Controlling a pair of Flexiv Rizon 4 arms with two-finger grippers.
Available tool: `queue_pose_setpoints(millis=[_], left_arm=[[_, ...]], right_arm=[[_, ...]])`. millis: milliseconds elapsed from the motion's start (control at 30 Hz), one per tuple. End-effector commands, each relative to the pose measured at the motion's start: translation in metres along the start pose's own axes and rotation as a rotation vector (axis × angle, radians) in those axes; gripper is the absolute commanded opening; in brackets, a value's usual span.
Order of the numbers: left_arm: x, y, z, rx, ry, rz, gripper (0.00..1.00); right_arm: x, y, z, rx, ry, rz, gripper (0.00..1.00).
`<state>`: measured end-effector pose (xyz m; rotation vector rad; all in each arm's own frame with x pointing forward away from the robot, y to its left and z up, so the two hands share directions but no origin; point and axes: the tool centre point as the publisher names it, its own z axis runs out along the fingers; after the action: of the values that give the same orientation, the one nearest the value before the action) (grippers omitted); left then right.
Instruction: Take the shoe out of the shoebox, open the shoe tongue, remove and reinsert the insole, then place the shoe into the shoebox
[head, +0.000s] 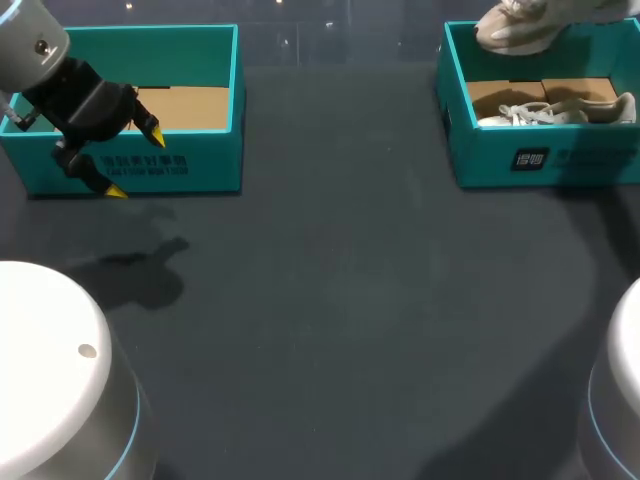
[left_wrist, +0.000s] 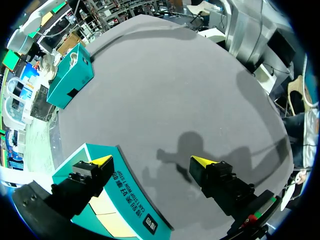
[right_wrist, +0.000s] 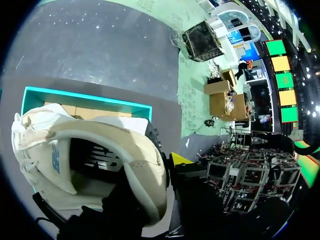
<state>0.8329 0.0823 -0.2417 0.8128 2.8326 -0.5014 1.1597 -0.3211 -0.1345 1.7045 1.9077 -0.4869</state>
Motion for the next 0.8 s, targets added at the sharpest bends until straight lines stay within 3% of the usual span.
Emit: queue_pose_setpoints(millis=[33, 233, 467, 800], left_arm=[[0.0, 0.0, -0.001, -0.002, 0.001, 0.001, 1.0], [0.0, 0.0, -0.001, -0.002, 0.001, 0.001, 1.0], [0.0, 0.0, -0.001, -0.002, 0.001, 0.001, 1.0], [0.0, 0.0, -0.001, -0.002, 0.001, 0.001, 1.0]], right_arm=[[-0.002, -0.003, -0.002, -0.006, 0.003, 0.0, 0.0], [-0.002, -0.003, -0.002, -0.006, 0.003, 0.0, 0.0], [0.001, -0.002, 0.032, -0.021, 0.02, 0.084, 0.0], [0.006, -0.004, 0.052, -0.044, 0.037, 0.16, 0.0]])
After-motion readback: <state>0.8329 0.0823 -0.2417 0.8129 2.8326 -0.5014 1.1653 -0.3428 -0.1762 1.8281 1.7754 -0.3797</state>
